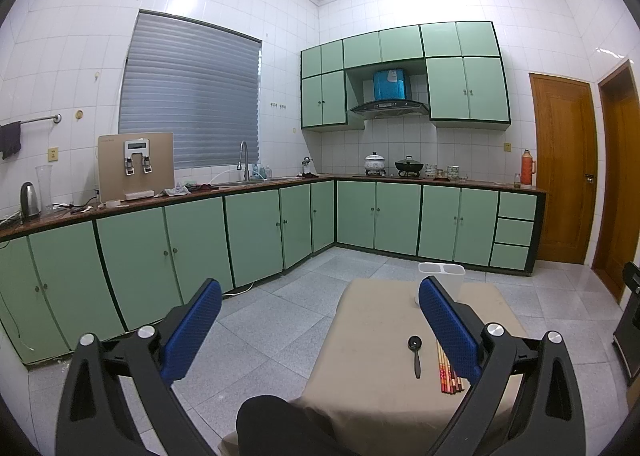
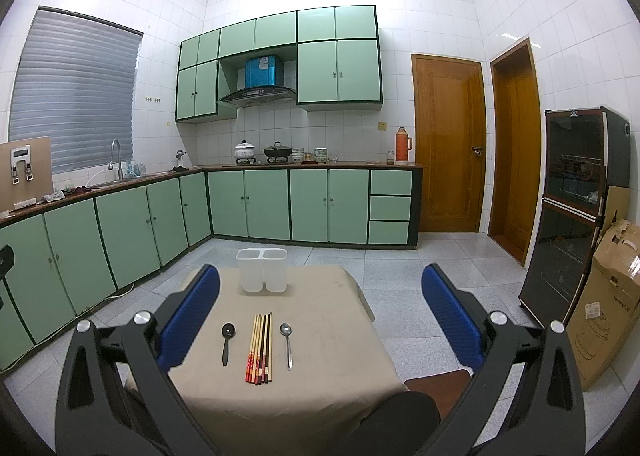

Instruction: Organize utensils

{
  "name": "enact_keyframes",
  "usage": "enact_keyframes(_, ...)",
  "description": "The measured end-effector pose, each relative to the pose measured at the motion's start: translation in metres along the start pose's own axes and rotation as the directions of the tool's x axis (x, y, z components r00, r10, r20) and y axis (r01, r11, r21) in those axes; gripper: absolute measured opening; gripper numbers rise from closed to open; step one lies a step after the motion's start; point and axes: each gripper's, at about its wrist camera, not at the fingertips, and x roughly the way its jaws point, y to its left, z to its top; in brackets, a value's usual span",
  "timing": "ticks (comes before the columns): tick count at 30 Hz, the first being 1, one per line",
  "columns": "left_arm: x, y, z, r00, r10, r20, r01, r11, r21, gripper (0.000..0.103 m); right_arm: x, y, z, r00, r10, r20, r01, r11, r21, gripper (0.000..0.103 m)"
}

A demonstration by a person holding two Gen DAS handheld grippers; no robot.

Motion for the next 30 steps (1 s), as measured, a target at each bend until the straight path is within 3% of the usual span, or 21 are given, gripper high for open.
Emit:
enact_keyframes(10,0.002,0.0,-0.001,1.0,-0.028,-0.014,0.028,1.0,0.01,0.097,0.0,0.003,-0.001,1.0,0.005,0.004,-0.005,1.0,-0.006,0.098)
enact_keyframes(13,0.013,-0.001,-0.005,0.996,-0.078,-0.049,0.079,0.997,0.013,0.097,0.004,0.005,-0.005,1.0,0.009,-0.002,-0.009,1.0,-0.017,0.098)
enact_keyframes(17,0.037,-0.007,-0.021,0.989,-0.086,-0.12,0.092,0.995,0.038,0.097,0.025,0.006,-0.015,0.998,0.028,-0.051,-0.029,0.999,-0.02,0.098)
enact_keyframes(20,0.079,-0.011,-0.044,0.947,-0.145,-0.287,0.154,0.988,0.011,0.097,0.055,0.005,-0.029,0.99,0.054,-0.131,-0.057,0.998,-0.021,0.098)
enact_keyframes(23,0.111,-0.018,-0.063,0.915,-0.162,-0.369,0.179,0.984,0.01,0.097,0.091,0.006,-0.049,0.973,0.083,-0.215,-0.092,0.995,-0.03,0.094)
enact_keyframes(24,0.117,-0.021,-0.068,0.914,-0.163,-0.371,0.179,0.984,0.011,0.097,0.103,0.006,-0.056,0.966,0.093,-0.242,-0.104,0.994,-0.032,0.089)
enact_keyframes(26,0.138,-0.028,-0.079,0.903,-0.181,-0.389,0.194,0.981,-0.007,0.097,0.13,0.009,-0.068,0.943,0.114,-0.311,-0.131,0.991,-0.034,0.065)
enact_keyframes(27,0.146,-0.032,-0.083,0.894,-0.197,-0.402,0.207,0.978,-0.019,0.097,0.15,0.01,-0.079,0.92,0.145,-0.364,-0.163,0.986,-0.018,0.062)
enact_keyframes(30,0.183,-0.053,-0.1,0.838,-0.275,-0.471,0.297,0.954,-0.028,0.097,0.194,0.014,-0.107,0.866,0.191,-0.462,-0.208,0.978,0.016,0.047)
